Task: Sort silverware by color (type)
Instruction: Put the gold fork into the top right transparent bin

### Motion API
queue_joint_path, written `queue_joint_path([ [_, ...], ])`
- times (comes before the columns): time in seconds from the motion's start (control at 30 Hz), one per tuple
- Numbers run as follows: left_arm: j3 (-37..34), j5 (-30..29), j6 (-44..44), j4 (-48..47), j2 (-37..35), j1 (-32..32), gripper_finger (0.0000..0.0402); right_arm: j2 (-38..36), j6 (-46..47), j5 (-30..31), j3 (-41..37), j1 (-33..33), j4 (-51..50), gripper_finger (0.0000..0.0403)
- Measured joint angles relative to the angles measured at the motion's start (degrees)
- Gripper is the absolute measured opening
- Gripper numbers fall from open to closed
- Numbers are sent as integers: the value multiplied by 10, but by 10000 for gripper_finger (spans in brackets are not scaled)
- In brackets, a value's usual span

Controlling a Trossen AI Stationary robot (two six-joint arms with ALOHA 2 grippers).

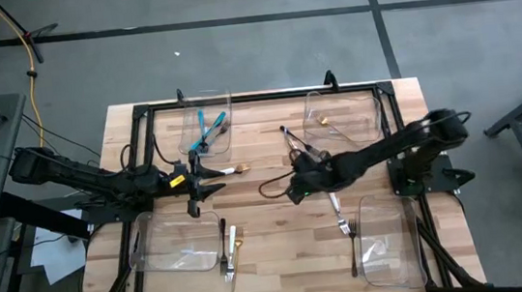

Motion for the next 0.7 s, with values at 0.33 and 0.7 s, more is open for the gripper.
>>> queue_joint_path([
  [0.33, 0, 0, 0, -9, 0, 0, 133, 112, 21, -8, 57, -29, -61, 99],
  [0.7, 0, 0, -1, -13, 0, 0, 133, 111, 78, -9, 50, -35, -139, 99],
])
